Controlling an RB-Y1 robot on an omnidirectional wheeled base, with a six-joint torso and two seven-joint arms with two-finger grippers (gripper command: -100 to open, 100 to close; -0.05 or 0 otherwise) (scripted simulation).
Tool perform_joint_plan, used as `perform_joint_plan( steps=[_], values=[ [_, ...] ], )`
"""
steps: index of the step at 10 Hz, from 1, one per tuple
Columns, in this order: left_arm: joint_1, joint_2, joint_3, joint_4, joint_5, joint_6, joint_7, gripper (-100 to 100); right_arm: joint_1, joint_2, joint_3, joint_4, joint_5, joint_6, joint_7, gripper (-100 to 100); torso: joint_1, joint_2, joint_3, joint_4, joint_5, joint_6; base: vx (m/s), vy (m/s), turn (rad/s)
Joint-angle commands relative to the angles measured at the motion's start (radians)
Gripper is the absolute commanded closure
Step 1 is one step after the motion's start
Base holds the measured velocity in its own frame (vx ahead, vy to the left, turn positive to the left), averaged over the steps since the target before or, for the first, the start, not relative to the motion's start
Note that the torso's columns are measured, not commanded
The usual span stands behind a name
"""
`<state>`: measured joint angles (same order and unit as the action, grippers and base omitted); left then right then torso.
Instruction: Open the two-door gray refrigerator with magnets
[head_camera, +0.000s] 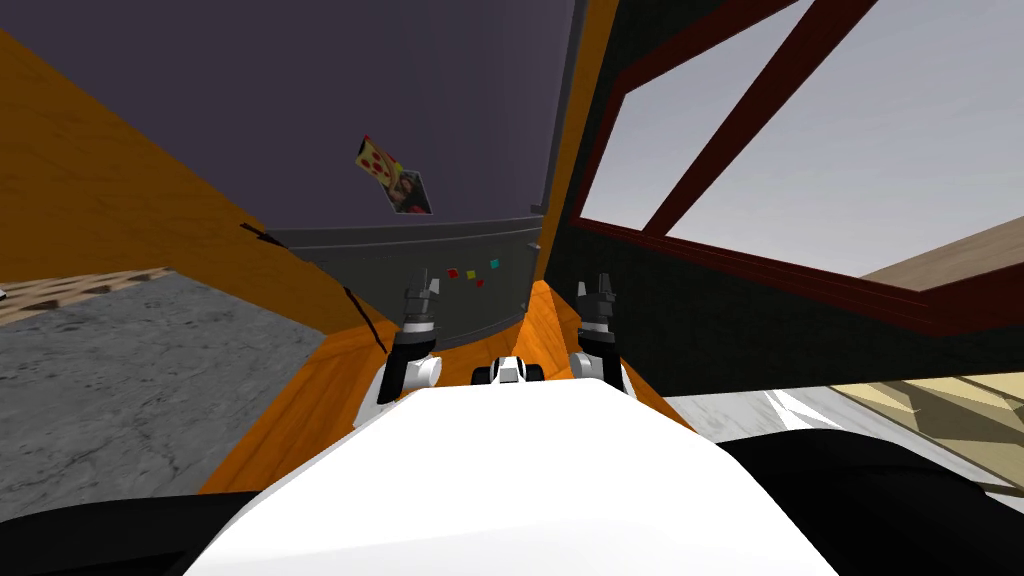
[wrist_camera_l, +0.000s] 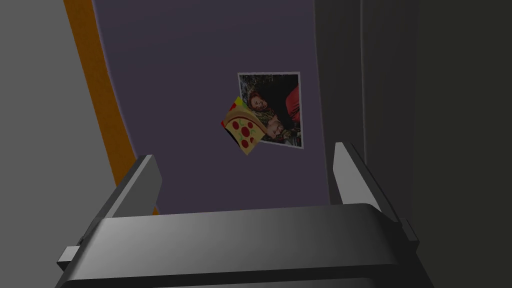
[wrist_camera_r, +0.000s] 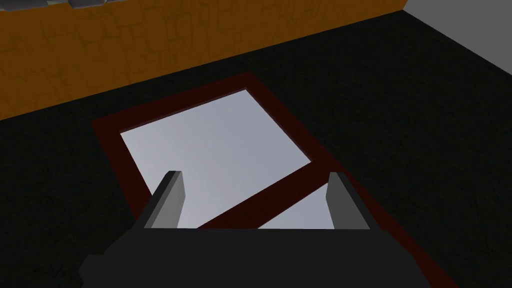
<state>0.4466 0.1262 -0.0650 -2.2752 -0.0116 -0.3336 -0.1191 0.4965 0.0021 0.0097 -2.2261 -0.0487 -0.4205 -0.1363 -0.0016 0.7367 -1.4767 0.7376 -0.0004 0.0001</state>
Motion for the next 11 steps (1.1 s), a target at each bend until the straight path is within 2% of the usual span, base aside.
perform_joint_plan(
  steps=[1,2,3,4,5,6,7,8,9,10,11],
  values=[
    [-0.041,0.038,-0.002,-0.005,0.013,0.067,0.014,-100,0.000,0.000,0.000,0.000,0.000,0.000,0.000,0,0.002,0.002,0.001,0.000,0.000,0.000,0.031,-0.052,-0.068],
    [-0.068,0.060,-0.004,-0.010,0.022,0.096,0.024,-100,0.000,0.000,0.000,0.000,0.000,0.000,0.000,0,0.002,0.002,0.001,0.001,0.001,0.000,0.043,-0.067,-0.110],
    [-0.068,0.060,-0.004,-0.010,0.022,0.109,0.024,-100,0.000,0.000,0.000,0.000,0.000,0.000,0.000,0,0.001,0.002,0.001,0.001,0.000,0.000,0.039,-0.051,-0.033],
    [-0.097,0.083,-0.007,-0.017,0.032,0.149,0.034,-100,0.000,0.000,0.000,0.000,0.000,0.000,0.000,0,0.002,0.001,0.001,0.000,0.001,0.000,0.050,-0.065,-0.072],
    [-0.097,0.083,-0.007,-0.017,0.032,0.154,0.034,-100,0.000,0.000,0.000,0.000,0.000,0.000,0.000,0,0.001,0.001,0.000,0.000,0.000,0.000,0.041,-0.058,-0.049],
    [-0.129,0.104,-0.010,-0.024,0.043,0.196,0.045,-100,0.000,0.000,0.000,0.000,0.000,0.000,0.000,0,0.002,0.001,0.001,0.000,0.000,0.000,0.042,-0.063,-0.080],
    [-0.129,0.104,-0.010,-0.024,0.043,0.203,0.045,-100,0.000,0.000,0.000,0.000,0.000,0.000,0.000,0,0.001,0.001,0.001,0.000,0.000,0.000,0.039,-0.045,-0.044],
    [-0.162,0.125,-0.013,-0.032,0.054,0.243,0.057,-100,0.000,0.000,0.000,0.000,0.000,0.000,0.000,0,0.002,0.002,0.001,0.000,0.001,0.000,0.053,-0.059,-0.103],
    [-0.162,0.125,-0.013,-0.032,0.054,0.254,0.057,-100,0.000,0.000,0.000,0.000,0.000,0.000,0.000,0,0.001,0.001,0.000,0.000,0.000,0.000,0.040,-0.054,-0.044],
    [-0.196,0.146,-0.017,-0.040,0.066,0.293,0.069,-100,0.000,0.000,0.000,0.000,0.000,0.000,0.000,0,0.002,0.002,0.001,0.000,0.000,0.000,0.040,-0.056,-0.073],
    [-0.196,0.146,-0.017,-0.040,0.066,0.308,0.069,-100,0.000,0.000,0.000,0.000,0.000,0.000,0.000,0,0.001,0.001,0.001,0.001,0.000,0.000,0.042,-0.050,-0.045]
  ],
)
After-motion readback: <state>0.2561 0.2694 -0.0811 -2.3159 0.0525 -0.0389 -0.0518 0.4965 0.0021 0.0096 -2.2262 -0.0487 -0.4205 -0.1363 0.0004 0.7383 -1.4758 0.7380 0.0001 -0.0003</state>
